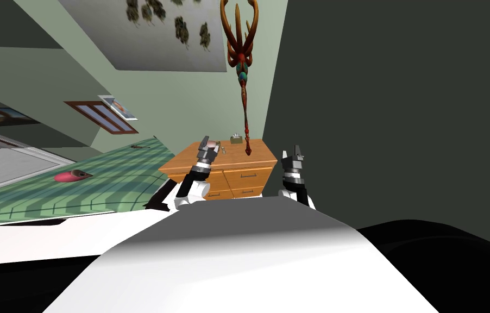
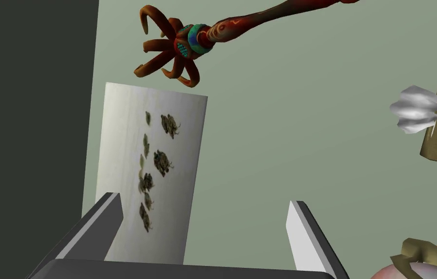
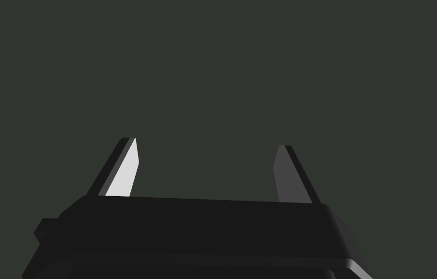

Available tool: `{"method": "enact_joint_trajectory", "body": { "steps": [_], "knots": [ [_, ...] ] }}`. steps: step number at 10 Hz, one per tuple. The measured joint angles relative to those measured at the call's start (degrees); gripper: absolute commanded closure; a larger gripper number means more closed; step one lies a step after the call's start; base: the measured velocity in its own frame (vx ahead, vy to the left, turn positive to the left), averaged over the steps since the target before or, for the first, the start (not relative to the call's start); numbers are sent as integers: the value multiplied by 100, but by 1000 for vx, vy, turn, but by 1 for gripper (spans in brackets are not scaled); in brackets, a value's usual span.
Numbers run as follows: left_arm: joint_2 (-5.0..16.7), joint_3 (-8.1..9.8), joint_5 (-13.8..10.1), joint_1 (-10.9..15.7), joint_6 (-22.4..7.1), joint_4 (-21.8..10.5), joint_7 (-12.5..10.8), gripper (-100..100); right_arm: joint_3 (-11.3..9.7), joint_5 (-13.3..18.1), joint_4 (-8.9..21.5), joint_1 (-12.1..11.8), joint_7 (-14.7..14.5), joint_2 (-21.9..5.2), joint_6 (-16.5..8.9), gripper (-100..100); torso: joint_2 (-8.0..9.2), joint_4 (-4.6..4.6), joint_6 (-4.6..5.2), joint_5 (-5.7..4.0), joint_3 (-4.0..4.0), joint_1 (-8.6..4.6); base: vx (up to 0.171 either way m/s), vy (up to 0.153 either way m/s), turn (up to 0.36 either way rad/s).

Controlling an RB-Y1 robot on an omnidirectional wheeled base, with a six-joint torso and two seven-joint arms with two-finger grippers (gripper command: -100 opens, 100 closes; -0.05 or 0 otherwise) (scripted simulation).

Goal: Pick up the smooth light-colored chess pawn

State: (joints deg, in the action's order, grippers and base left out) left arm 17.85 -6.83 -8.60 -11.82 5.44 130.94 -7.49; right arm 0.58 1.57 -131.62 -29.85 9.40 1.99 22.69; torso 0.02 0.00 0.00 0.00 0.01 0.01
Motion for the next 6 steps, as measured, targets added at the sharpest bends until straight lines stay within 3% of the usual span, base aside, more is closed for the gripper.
{"method": "enact_joint_trajectory", "body": {
  "steps": [6],
  "knots": [
    [460,-173,-423,694,-926,-146,-108,-100,0,0,0,0,0,0,0,0,0,0,0,0,0,0,-10,4,-3]
  ]
}}
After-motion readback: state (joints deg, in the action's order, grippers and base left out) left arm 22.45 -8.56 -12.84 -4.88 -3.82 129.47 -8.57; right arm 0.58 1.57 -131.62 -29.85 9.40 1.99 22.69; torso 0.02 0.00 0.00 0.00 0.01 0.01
